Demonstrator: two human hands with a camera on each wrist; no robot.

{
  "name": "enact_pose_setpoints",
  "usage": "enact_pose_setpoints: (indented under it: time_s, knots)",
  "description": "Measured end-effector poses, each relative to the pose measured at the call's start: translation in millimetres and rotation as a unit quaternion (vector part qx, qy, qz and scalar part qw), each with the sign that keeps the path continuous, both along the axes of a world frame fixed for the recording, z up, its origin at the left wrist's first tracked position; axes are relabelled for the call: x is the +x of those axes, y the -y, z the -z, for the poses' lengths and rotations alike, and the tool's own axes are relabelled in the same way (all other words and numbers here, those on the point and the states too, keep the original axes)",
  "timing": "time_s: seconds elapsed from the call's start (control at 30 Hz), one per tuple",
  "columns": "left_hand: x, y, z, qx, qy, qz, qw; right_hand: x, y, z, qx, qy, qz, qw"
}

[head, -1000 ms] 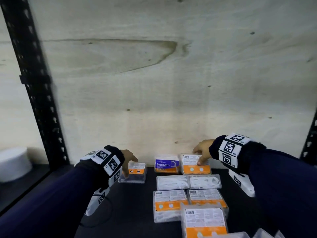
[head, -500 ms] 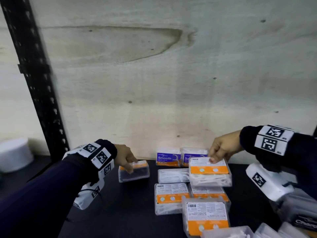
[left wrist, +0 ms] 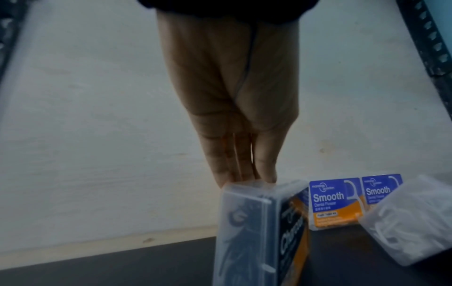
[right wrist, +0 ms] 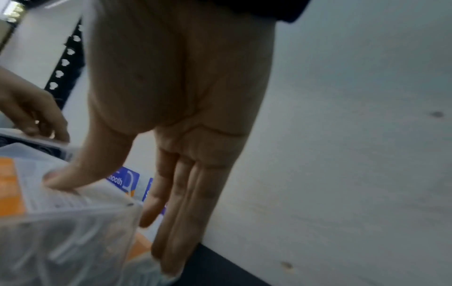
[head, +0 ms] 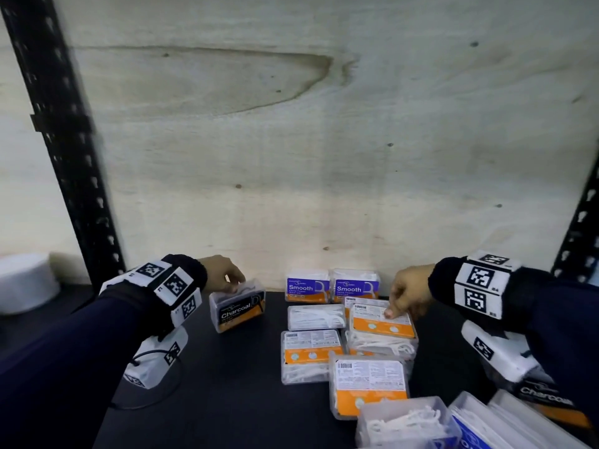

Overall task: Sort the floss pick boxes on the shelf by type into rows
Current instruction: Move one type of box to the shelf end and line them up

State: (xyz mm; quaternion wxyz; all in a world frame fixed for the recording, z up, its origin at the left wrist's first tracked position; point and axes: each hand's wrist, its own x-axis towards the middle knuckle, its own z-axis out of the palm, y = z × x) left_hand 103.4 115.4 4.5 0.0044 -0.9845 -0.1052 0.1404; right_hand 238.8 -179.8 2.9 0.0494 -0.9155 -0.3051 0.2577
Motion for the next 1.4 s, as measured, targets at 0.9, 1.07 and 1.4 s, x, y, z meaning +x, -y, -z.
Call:
enact_pose_setpoints:
  time_s: [0.9,1.07,1.4]
  knots:
    - [-31,28,-22,0.062,0.003,0.018,0.998,-39,9,-20,-0.007,0.131,-0.02,0.991]
    - [-45,50,-31,0.063,0.021,0.026,0.997,-64,14,-37,-0.048,0.2,-0.055,0.977]
    - [-69,92,-40,0.032,0.053,0.073,0.995,-97,57,-46,-0.155,0.214,-0.061,0.963]
